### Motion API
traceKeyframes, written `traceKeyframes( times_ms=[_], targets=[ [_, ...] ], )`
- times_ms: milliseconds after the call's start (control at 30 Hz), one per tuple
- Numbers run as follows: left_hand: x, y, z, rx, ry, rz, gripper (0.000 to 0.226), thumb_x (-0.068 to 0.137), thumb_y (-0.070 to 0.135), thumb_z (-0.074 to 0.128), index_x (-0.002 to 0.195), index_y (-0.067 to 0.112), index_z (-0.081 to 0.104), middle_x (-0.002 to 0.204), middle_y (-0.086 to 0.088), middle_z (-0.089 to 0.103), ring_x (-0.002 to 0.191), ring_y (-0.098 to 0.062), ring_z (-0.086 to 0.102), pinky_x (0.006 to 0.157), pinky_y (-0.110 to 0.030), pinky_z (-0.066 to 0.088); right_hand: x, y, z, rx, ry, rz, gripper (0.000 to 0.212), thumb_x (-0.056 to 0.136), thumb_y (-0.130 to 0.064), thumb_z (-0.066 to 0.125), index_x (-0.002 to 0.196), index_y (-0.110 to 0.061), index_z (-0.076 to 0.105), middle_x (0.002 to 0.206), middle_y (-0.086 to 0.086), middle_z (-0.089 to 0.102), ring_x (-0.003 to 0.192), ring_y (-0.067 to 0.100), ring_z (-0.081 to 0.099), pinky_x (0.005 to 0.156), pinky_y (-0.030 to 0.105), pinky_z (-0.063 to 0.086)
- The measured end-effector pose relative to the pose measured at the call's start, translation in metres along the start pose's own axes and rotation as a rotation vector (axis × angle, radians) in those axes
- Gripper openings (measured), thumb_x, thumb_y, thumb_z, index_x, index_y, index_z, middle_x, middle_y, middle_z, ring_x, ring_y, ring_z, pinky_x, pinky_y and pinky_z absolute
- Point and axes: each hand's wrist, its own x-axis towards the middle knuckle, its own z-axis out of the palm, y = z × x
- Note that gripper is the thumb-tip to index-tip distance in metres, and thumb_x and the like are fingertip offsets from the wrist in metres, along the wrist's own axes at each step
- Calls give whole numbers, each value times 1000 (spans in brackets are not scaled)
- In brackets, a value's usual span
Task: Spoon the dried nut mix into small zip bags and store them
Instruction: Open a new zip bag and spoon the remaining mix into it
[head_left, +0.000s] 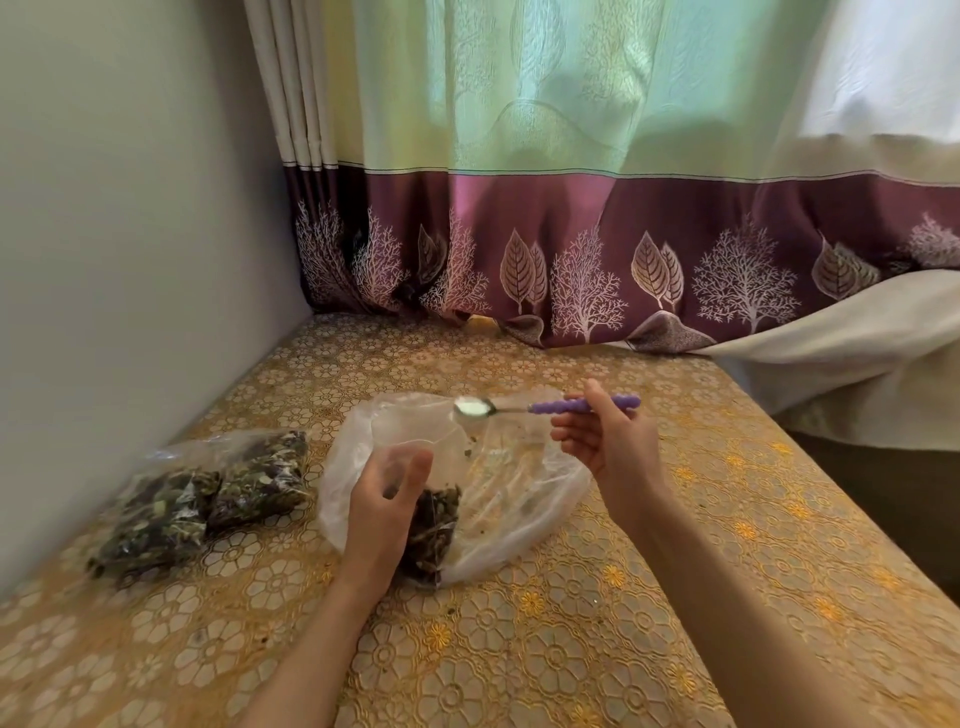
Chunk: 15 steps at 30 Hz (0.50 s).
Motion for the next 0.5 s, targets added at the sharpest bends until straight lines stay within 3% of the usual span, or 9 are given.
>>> traceKeyframes(
  times_ms=[100,233,400,500],
  targets=[
    [1,-2,0,14,12,-7,78,45,95,44,93,35,58,93,22,64,90,19,56,75,-4,42,-1,19,-4,-106,43,78,31,96,-13,51,73,2,65,67,16,71,47,16,61,42,20,49],
    [1,-1,0,33,7,0,79,46,96,41,93,34,57,95,18,63,89,18,56,74,-2,40,2,36,-4,-199,0,169,35,97,-13,47,76,9,65,74,22,71,46,17,60,40,20,48],
    [2,-2,0,36,3,4,82,46,96,41,93,32,58,94,16,64,88,17,56,73,2,39,14,43,-4,-171,81,166,42,97,-13,47,63,0,68,74,23,71,48,18,61,44,20,52],
    [2,-2,1,34,7,11,82,46,96,42,93,31,58,92,15,64,87,17,57,72,2,38,25,46,-4,-131,139,175,37,96,-10,47,67,4,66,71,20,71,47,16,62,44,20,53]
  ],
)
